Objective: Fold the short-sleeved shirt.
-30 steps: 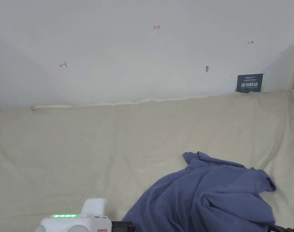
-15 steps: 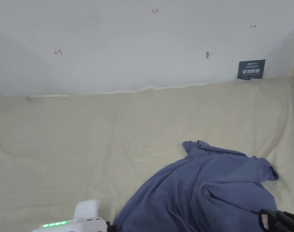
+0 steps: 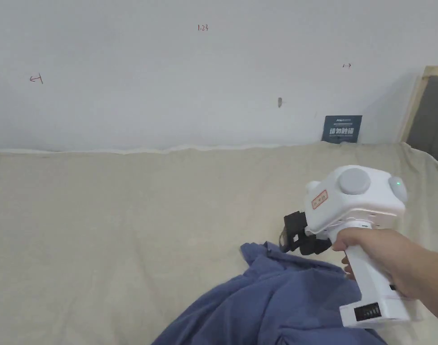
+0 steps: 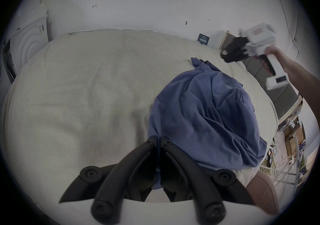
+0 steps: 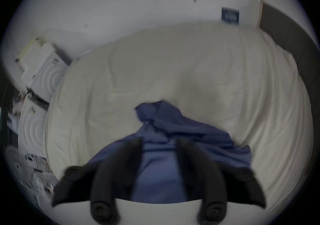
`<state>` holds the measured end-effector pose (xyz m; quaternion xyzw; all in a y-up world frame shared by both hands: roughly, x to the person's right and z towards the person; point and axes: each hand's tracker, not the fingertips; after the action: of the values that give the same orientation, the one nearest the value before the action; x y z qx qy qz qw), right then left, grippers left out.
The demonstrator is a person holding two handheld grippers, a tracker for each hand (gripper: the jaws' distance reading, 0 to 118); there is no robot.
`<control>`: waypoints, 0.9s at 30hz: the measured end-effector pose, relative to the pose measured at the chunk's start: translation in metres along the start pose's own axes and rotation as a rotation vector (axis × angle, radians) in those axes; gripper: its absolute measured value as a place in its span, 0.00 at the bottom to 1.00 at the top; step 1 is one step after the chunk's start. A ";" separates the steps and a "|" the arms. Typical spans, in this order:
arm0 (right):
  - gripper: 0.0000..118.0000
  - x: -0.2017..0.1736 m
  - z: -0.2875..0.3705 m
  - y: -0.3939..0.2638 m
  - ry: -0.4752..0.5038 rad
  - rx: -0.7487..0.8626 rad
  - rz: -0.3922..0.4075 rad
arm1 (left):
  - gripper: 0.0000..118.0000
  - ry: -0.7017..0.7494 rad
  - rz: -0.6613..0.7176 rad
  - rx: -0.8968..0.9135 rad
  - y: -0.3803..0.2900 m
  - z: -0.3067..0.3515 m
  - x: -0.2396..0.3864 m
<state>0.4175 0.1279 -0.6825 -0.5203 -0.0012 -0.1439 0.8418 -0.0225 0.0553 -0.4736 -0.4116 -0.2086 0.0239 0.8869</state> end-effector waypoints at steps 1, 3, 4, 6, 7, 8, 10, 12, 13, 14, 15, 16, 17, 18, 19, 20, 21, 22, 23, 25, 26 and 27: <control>0.63 0.000 -0.012 0.008 -0.023 -0.015 0.006 | 0.03 -0.002 0.008 -0.001 0.000 0.000 -0.002; 0.81 -0.002 -0.034 0.022 -0.084 -0.021 0.033 | 0.03 -0.007 0.026 0.001 -0.001 0.001 -0.006; 0.81 -0.002 -0.044 0.024 -0.102 -0.018 0.045 | 0.03 -0.010 0.032 -0.002 -0.002 0.001 -0.009; 0.81 -0.003 -0.062 0.030 -0.122 -0.033 0.058 | 0.03 -0.015 0.037 -0.008 -0.002 0.000 -0.011; 0.81 -0.002 -0.069 0.031 -0.127 -0.053 0.064 | 0.03 -0.016 0.036 -0.008 -0.003 0.000 -0.012; 0.81 -0.002 -0.077 0.030 -0.137 -0.095 0.077 | 0.03 -0.017 0.034 -0.009 -0.002 0.001 -0.014; 0.60 0.003 -0.086 0.026 -0.167 -0.155 0.088 | 0.03 -0.019 0.031 -0.020 -0.002 0.000 -0.015; 0.05 0.009 -0.079 0.020 -0.159 -0.141 0.087 | 0.03 -0.024 0.039 -0.023 -0.001 0.001 -0.017; 0.05 0.014 -0.074 0.020 -0.112 -0.128 0.072 | 0.03 -0.027 0.041 -0.024 0.000 0.001 -0.017; 0.05 0.020 -0.064 0.018 -0.095 -0.105 0.042 | 0.03 -0.025 0.043 -0.026 0.000 0.000 -0.017; 0.05 0.026 -0.053 0.016 -0.057 -0.095 0.027 | 0.03 -0.022 0.040 -0.023 0.000 0.001 -0.016; 0.05 0.032 -0.042 0.018 -0.034 -0.091 0.018 | 0.03 -0.020 0.039 -0.018 0.001 0.001 -0.016; 0.05 0.035 -0.029 0.016 -0.047 -0.082 0.023 | 0.03 -0.020 0.042 -0.010 0.001 0.003 -0.015; 0.05 0.035 -0.013 0.011 -0.063 -0.040 0.030 | 0.03 -0.028 0.055 0.004 0.002 0.006 -0.015; 0.05 0.036 0.003 0.006 -0.075 -0.004 0.040 | 0.03 -0.039 0.068 0.018 0.004 0.009 -0.016; 0.05 0.033 0.025 0.001 -0.056 0.032 0.053 | 0.03 -0.049 0.087 0.023 0.008 0.015 -0.018; 0.05 0.035 0.044 -0.006 -0.002 0.046 0.065 | 0.03 -0.058 0.099 0.031 0.012 0.021 -0.019; 0.05 0.036 0.063 -0.013 0.018 0.068 0.060 | 0.03 -0.071 0.109 0.054 0.018 0.029 -0.019; 0.05 0.037 0.085 -0.020 0.046 0.093 0.058 | 0.03 -0.087 0.113 0.081 0.026 0.040 -0.020; 0.05 0.039 0.131 -0.034 0.067 0.165 0.030 | 0.03 -0.119 0.108 0.125 0.048 0.062 -0.020; 0.05 0.041 0.155 -0.042 0.079 0.203 0.018 | 0.03 -0.123 0.100 0.164 0.061 0.075 -0.020; 0.05 0.042 0.178 -0.049 0.091 0.237 0.003 | 0.03 -0.132 0.099 0.201 0.075 0.090 -0.021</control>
<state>0.4721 0.2534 -0.5510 -0.4102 0.0209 -0.1648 0.8967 -0.0667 0.1650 -0.4850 -0.3278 -0.2428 0.1155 0.9057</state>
